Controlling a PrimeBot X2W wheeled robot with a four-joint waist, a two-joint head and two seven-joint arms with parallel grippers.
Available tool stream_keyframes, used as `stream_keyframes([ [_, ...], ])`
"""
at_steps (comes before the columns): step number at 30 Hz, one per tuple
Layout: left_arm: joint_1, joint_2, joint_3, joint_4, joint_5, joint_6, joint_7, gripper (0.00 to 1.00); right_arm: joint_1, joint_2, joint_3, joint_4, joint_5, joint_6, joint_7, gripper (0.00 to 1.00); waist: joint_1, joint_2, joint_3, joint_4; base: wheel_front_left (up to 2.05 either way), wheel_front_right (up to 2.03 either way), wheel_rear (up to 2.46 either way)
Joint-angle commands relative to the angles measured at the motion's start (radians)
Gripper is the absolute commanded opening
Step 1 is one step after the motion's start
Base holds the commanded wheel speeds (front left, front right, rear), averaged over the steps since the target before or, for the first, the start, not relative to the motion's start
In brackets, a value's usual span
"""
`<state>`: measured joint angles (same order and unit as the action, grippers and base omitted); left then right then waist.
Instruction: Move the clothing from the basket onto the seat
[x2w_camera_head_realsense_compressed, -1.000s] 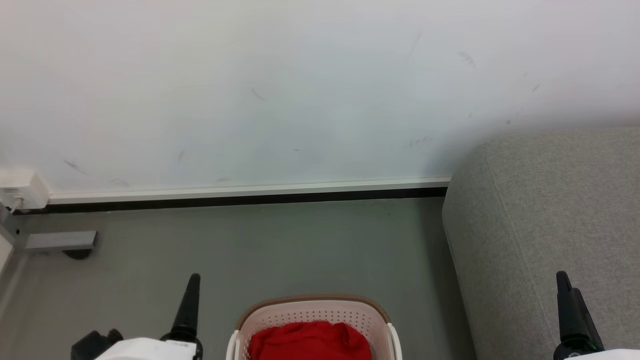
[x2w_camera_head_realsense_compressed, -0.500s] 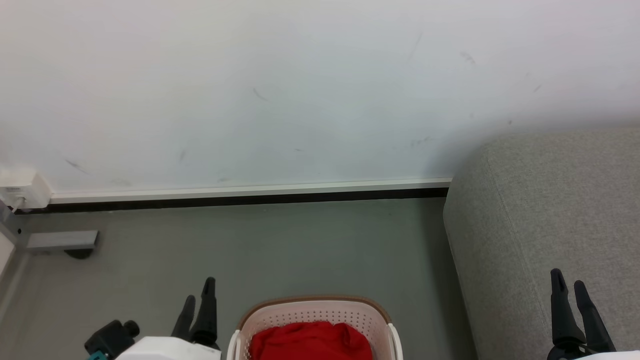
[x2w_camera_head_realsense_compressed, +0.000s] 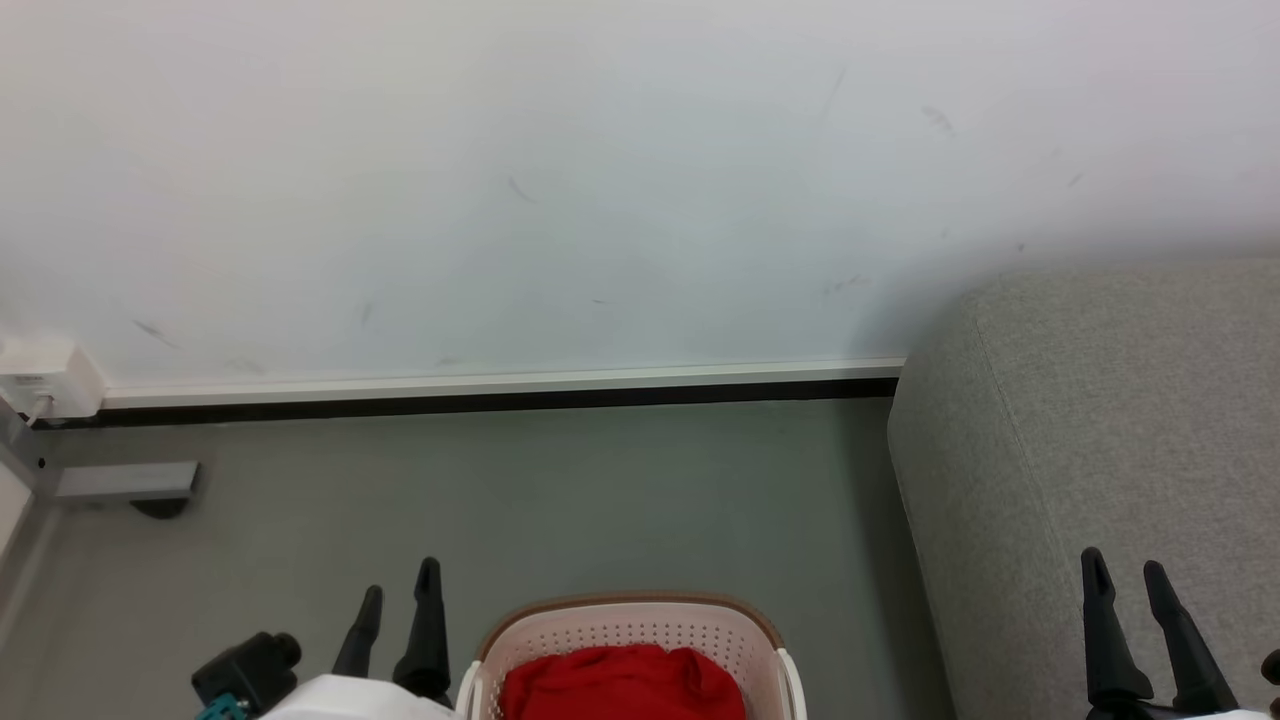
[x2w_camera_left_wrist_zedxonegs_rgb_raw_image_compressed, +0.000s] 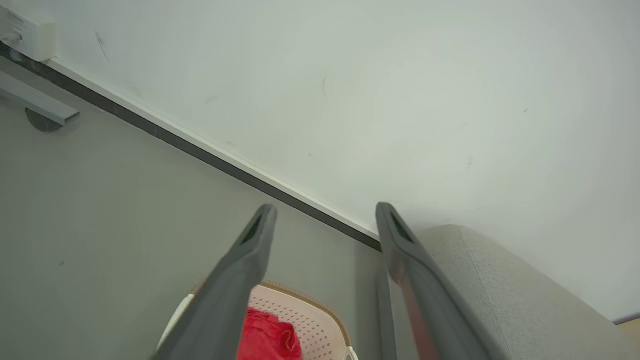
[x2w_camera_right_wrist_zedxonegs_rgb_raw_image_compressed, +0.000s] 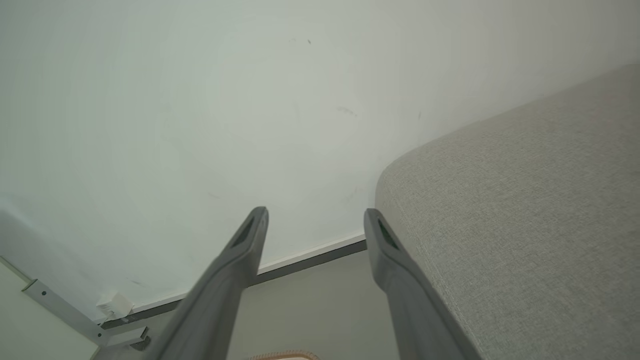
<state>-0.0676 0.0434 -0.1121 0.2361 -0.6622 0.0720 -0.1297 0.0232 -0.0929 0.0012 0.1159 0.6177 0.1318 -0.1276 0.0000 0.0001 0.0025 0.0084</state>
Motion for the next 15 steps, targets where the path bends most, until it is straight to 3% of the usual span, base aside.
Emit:
stream_keyframes([
  [1,0.0,0.007,-0.005,-0.011,0.041,0.007,-0.009,1.0,0.001,-0.01,0.005,-0.003,-0.033,-0.001,-0.011,1.0,0.0,-0.0001,0.0,0.0,0.0,0.0,0.0],
  [15,0.011,0.021,-0.033,-0.036,0.257,-0.024,-0.047,1.0,0.007,-0.023,0.008,0.014,-0.187,-0.001,-0.048,1.0,0.0,-0.0001,-0.003,0.003,0.0,0.0,0.0],
])
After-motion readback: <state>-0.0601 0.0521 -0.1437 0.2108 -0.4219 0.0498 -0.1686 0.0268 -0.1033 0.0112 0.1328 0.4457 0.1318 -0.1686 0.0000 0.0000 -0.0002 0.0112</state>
